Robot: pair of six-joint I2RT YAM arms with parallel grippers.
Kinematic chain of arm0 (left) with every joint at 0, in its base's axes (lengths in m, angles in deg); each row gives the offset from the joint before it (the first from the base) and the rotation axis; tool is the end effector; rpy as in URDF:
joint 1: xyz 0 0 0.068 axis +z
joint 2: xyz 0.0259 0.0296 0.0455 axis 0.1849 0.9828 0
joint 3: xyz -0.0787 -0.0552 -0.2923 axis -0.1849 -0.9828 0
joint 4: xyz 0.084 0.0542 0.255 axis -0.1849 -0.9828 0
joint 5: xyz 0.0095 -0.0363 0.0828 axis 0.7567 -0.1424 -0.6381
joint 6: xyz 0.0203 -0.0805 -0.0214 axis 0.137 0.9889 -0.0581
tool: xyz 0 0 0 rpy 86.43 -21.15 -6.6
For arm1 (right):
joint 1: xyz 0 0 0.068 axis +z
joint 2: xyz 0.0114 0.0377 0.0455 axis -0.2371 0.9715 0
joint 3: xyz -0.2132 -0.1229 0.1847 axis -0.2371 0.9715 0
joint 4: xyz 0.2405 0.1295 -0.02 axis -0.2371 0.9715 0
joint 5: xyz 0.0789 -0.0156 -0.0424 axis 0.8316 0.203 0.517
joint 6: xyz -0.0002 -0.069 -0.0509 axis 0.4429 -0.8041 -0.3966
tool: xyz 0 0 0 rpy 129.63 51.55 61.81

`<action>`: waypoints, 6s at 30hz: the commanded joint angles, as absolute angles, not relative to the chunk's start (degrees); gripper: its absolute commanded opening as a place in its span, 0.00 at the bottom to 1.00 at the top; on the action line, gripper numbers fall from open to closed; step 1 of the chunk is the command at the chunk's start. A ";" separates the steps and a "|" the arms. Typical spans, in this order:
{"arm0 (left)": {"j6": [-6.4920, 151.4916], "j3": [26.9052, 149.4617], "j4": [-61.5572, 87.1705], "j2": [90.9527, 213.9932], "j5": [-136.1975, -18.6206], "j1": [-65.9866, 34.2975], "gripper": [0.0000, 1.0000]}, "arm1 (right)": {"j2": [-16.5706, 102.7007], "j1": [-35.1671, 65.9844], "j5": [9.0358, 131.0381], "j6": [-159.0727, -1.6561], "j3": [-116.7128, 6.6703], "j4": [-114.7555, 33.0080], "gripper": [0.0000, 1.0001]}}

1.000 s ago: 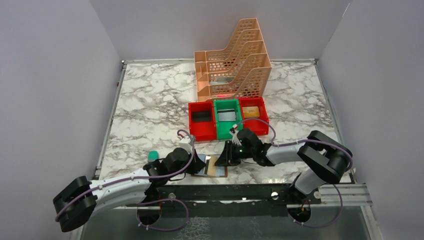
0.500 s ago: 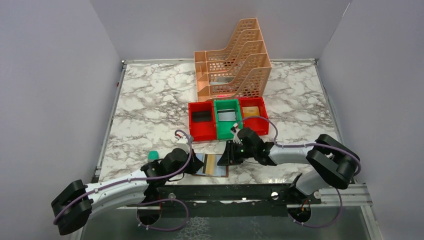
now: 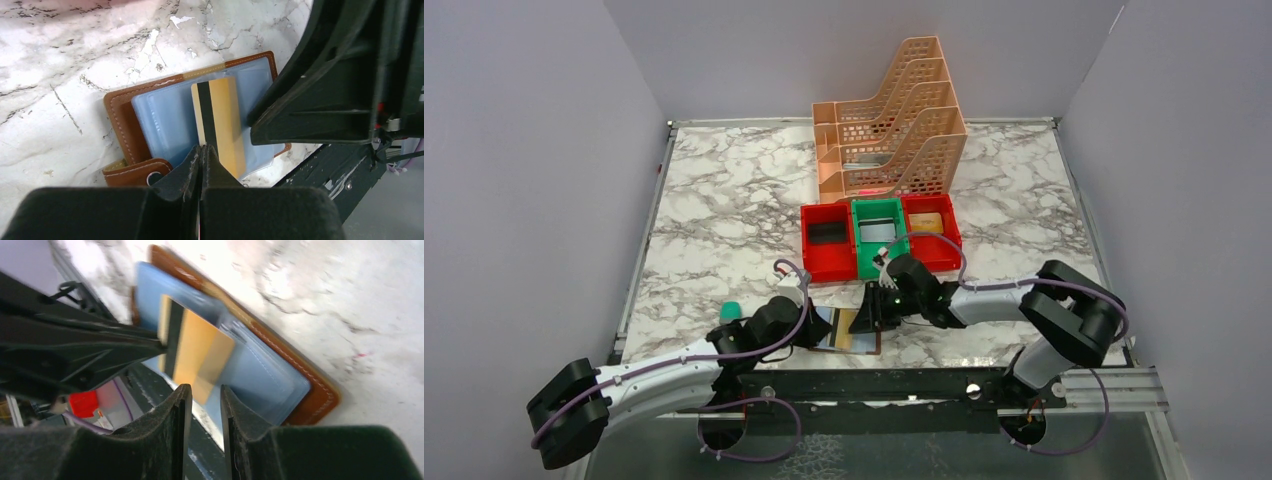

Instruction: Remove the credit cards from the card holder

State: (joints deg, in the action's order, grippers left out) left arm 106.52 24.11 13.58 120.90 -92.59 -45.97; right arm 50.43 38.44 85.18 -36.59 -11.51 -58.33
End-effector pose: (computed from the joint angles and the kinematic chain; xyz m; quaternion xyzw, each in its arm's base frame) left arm 0.1030 -0.1398 0.1382 0.0554 0.8754 -0.3383 0.3409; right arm 0.1707 0.2675 0.1403 -0.0965 0.8853 0.4384 0.1217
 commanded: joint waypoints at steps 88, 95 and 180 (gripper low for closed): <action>106.15 27.09 8.96 110.54 -94.17 -45.52 0.00 | 48.59 39.83 81.97 -37.13 -5.02 -69.02 0.35; 103.92 29.87 8.81 109.82 -96.53 -45.55 0.00 | 32.68 39.81 68.28 -41.11 -2.47 -61.83 0.42; 123.91 21.54 68.54 132.16 -57.49 -33.38 0.00 | 39.95 25.74 99.27 -23.12 9.89 -120.53 0.31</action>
